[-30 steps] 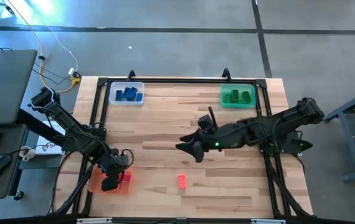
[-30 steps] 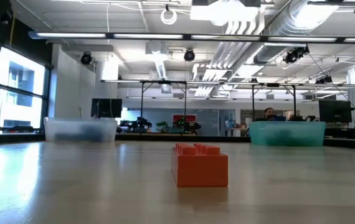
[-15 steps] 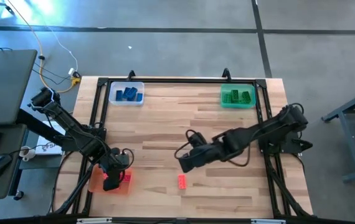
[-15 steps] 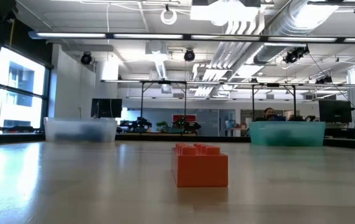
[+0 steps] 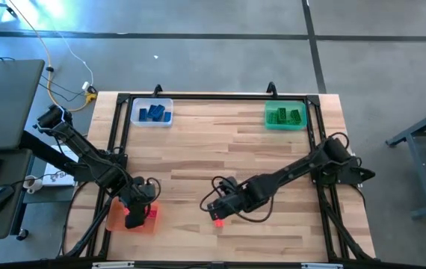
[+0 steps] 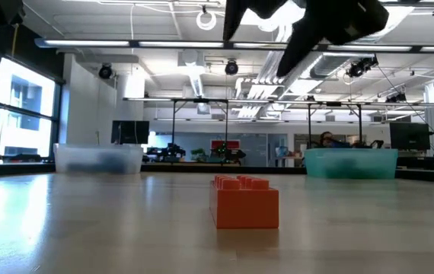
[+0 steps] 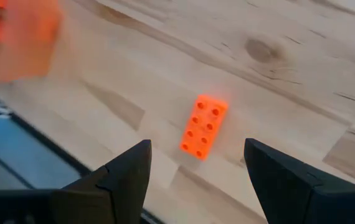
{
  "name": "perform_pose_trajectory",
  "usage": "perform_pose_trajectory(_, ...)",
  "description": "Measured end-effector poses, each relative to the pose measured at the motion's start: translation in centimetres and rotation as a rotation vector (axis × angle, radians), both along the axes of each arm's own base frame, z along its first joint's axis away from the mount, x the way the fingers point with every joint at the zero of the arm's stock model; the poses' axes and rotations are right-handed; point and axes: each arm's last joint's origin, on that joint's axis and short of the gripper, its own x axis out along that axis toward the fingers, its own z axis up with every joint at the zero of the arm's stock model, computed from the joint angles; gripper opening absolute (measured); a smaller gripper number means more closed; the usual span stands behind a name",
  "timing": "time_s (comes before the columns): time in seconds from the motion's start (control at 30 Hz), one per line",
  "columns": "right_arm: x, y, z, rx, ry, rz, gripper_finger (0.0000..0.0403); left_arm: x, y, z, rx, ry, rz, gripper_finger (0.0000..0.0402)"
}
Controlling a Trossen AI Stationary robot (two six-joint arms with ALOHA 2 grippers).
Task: Sort & place blocks by color
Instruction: Put the orange game piece into the orange bin
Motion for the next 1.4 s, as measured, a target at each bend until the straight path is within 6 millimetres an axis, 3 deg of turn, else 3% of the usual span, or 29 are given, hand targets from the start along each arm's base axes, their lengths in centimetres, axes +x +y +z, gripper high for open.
perform_pose_trajectory(0.43,2.2,1.0,-4.5,0.024,0.026,-0.024,0.0242,0.0,0.0,0.0,0.001,-0.002,0.014,0.0202)
perform_pose_trajectory(1.4,3.2,1.9,-9.7,0.050,0.127,-0.040,0.0242,0.1,0.0,0.0,0.009,-0.009,0.008,0.0202)
